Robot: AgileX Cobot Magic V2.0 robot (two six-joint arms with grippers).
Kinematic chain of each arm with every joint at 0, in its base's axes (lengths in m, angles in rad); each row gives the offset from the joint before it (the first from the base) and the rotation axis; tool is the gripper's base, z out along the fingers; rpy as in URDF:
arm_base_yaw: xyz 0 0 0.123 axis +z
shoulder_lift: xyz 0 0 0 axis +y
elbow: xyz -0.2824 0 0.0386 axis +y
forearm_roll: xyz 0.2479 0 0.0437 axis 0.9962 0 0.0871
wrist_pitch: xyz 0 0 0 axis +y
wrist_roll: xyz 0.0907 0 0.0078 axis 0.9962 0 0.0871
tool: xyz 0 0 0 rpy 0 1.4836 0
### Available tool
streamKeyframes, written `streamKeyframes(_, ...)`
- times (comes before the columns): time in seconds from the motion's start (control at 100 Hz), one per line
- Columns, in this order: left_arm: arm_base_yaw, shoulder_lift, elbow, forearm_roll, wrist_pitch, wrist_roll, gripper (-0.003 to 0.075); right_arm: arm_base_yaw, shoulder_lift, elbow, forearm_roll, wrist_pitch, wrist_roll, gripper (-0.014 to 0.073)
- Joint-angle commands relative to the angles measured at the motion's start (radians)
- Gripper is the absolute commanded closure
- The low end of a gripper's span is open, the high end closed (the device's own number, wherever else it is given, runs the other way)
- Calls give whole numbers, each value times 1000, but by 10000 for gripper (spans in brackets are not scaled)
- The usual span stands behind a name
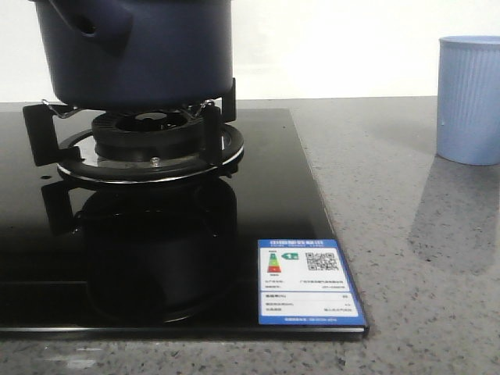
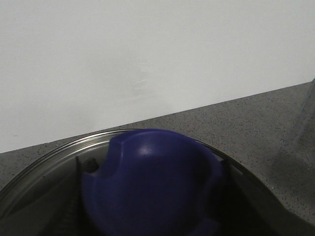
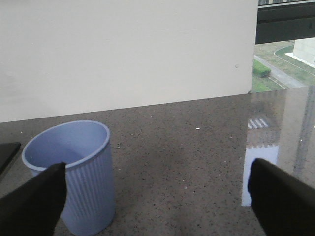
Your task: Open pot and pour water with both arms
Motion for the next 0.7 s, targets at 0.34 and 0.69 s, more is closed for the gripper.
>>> streamKeyframes(0.34,-8,-38,-37,-3,-69,-5,148,-3,1,-27,-1,-53,-1,-62)
streamKeyframes(0.69,6,-203,-37,-3,-59,-5,131,87,1,-29,-64,-110,-1,-62)
